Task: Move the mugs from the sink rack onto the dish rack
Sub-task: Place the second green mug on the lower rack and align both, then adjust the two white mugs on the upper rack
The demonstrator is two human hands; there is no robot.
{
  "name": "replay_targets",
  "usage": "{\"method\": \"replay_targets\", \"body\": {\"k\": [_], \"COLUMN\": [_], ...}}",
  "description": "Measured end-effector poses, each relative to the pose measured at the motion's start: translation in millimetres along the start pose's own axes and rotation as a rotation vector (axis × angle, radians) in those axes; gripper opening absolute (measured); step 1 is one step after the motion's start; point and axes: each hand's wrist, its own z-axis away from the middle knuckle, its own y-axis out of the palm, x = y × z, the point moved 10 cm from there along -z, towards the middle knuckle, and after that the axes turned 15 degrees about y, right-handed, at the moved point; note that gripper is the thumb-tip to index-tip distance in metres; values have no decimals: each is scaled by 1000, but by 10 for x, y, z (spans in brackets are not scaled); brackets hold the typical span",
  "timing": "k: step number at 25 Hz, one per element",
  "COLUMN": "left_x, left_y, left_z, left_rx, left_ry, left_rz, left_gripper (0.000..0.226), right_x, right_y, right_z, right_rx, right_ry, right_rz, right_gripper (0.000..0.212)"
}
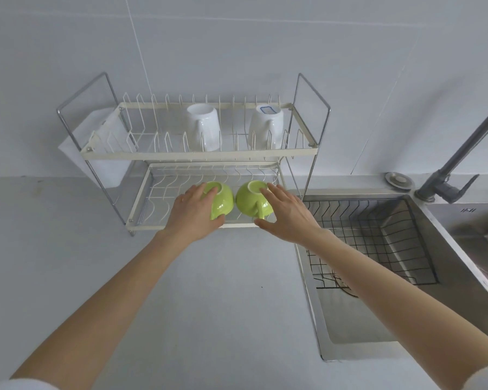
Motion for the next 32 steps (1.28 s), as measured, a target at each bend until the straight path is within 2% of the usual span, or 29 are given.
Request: {"method": "replay_targets", "body": {"k": [6,12,21,26,32], "left_x": [-258,-409,-178,107,461], "left_y": [-637,-1185,-1805,-1809,-1480], "left_z": [152,131,-235,-587,-909], "left_rx": [-135,-246,-415,-312,-119], "left_ry": [43,85,69,17,-46], "left_rz": [-34,-57,-9,-31,53], "left_gripper": [47,40,31,38,55], "right_x": [154,314,426,353,331], "right_y": [-457,-1015,-1651,-1755,-1547], "right_z": [277,400,-66,-521,-962], "right_rx": [-110,-220,-313,-280,-140], "right_ry": [-58,-63,-65,12,45], "right_rz": [-29,-77,-109,-119,-69], "right_gripper": [67,51,40,38,52]}}
